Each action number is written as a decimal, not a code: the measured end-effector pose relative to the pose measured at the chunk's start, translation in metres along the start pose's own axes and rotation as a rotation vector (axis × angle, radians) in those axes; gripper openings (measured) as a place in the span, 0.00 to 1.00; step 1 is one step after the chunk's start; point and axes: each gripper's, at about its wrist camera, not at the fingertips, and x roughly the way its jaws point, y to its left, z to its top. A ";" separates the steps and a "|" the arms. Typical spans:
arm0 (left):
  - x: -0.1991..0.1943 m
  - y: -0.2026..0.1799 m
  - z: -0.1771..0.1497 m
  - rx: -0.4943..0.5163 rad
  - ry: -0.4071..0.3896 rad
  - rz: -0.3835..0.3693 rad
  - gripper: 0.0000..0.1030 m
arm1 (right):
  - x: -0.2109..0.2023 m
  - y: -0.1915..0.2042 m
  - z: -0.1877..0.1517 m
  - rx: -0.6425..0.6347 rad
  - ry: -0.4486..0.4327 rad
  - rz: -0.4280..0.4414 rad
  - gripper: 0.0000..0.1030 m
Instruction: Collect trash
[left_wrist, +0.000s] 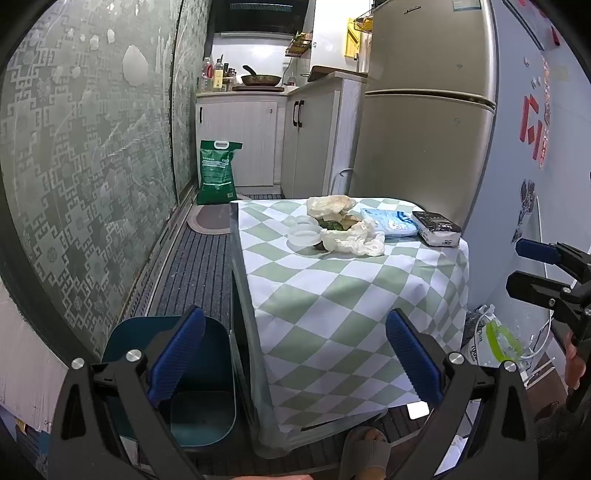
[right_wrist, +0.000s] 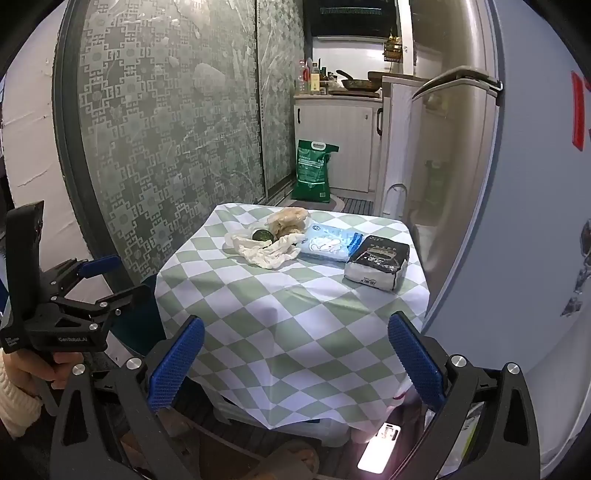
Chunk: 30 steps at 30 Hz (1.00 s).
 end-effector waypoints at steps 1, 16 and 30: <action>0.000 0.000 0.000 -0.001 0.001 -0.001 0.97 | 0.000 0.000 0.000 -0.001 0.001 -0.001 0.98; 0.000 0.000 0.000 -0.002 0.003 -0.001 0.97 | 0.000 0.000 -0.001 -0.005 0.003 -0.002 0.98; 0.000 0.003 0.000 0.000 0.006 0.000 0.97 | -0.001 0.003 0.000 -0.009 0.002 -0.001 0.98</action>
